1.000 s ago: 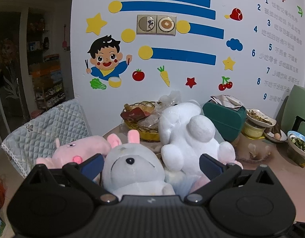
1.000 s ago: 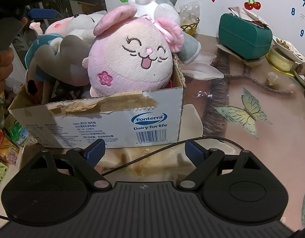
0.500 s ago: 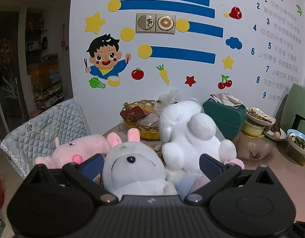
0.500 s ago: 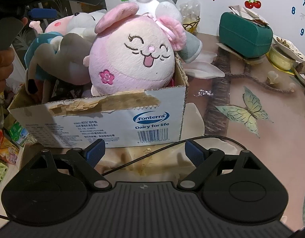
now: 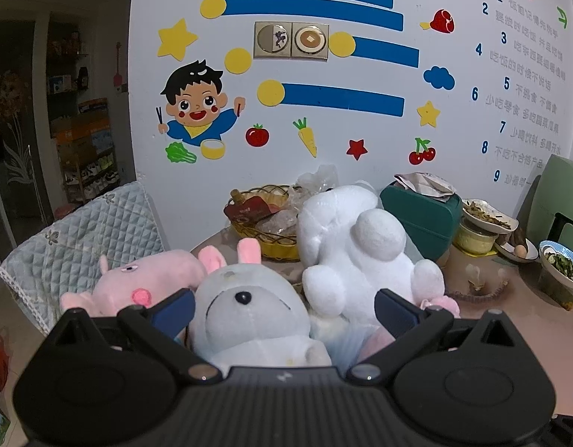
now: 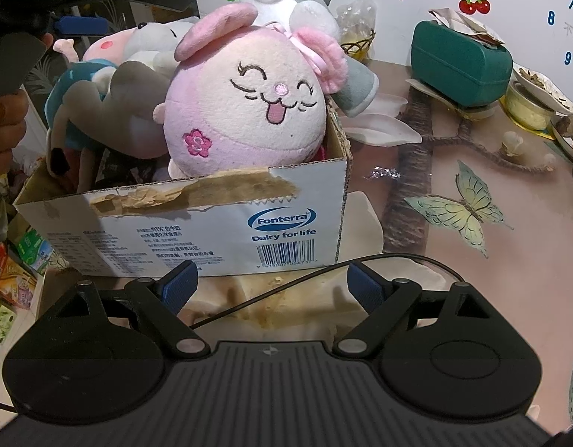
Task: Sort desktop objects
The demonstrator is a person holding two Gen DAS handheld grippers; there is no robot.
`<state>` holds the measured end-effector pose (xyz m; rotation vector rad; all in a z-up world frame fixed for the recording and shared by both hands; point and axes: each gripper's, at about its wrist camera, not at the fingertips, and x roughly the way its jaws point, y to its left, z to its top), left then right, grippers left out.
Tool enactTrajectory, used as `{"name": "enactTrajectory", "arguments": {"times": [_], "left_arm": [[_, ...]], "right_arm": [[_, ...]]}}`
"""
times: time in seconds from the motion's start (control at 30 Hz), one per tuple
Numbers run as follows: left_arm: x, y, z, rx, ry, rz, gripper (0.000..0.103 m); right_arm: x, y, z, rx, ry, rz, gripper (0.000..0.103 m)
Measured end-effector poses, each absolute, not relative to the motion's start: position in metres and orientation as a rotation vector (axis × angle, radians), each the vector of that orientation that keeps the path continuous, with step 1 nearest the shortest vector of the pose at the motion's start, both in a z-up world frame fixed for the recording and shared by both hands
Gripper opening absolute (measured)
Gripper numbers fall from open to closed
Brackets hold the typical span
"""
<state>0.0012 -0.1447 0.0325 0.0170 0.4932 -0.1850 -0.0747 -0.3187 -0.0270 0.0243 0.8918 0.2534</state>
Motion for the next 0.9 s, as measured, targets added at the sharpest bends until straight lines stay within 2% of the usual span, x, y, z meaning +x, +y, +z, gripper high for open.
{"name": "enactTrajectory", "arguments": {"times": [0.9], "left_arm": [[0.0047, -0.1506, 0.0287, 0.021, 0.507, -0.196, 0.103]], "right_arm": [[-0.0715, -0.3248, -0.0305, 0.027, 0.907, 0.261, 0.103]]}}
